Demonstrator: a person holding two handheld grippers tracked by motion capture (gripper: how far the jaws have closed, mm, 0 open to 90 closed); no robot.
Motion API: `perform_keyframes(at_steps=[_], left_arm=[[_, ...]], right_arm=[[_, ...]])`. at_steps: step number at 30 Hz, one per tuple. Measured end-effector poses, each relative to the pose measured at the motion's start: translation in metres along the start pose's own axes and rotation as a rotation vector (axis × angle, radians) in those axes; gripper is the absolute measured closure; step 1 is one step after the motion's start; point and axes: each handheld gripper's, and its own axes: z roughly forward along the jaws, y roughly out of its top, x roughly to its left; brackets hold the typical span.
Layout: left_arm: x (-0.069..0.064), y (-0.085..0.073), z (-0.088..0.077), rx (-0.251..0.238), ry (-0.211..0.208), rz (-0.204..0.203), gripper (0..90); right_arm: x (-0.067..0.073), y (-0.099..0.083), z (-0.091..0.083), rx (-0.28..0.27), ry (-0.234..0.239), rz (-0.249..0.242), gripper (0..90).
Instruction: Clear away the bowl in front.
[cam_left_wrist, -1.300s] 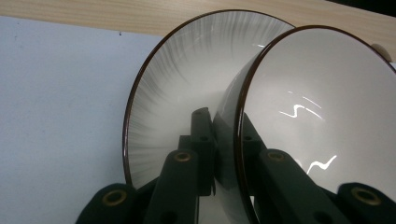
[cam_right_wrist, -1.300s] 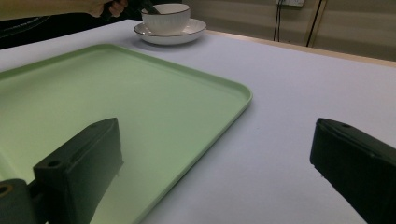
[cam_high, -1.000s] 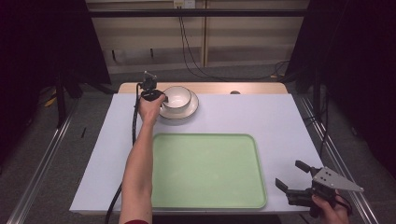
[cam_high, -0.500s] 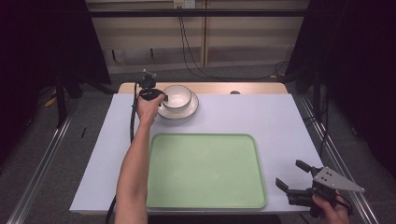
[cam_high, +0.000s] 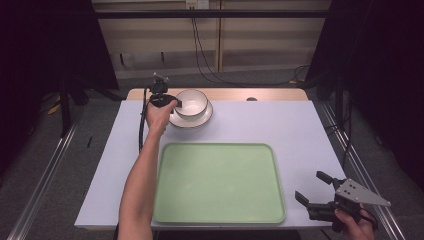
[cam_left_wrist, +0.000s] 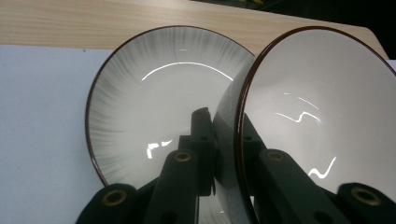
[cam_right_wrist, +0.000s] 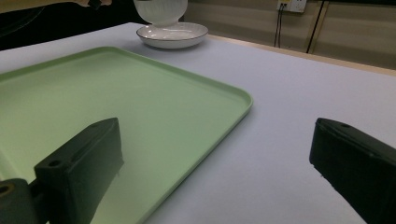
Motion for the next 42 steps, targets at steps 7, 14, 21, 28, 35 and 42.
perform_keyframes(at_steps=[7,14,21,28,35,42], left_arm=[[-0.011,-0.002,-0.004,0.009,-0.035,0.046,82.5],[-0.020,-0.006,-0.011,0.002,-0.063,0.047,82.5],[-0.034,-0.013,-0.017,0.020,-0.086,0.102,82.5],[-0.050,-0.019,-0.023,0.041,-0.117,0.137,82.5],[-0.059,-0.028,-0.021,0.062,-0.141,0.158,82.6],[-0.074,-0.035,-0.021,0.083,-0.167,0.196,82.5]], right_arm=[[-0.001,0.000,0.000,0.000,-0.001,0.000,2.0],[0.000,0.000,-0.001,-0.014,0.000,-0.001,2.0],[0.002,0.001,0.000,-0.017,0.001,-0.012,2.0],[0.002,0.002,0.001,-0.016,0.003,-0.018,1.9],[0.001,0.002,0.001,-0.019,0.000,-0.020,2.0],[0.002,0.002,0.001,-0.019,0.002,-0.021,1.9]])
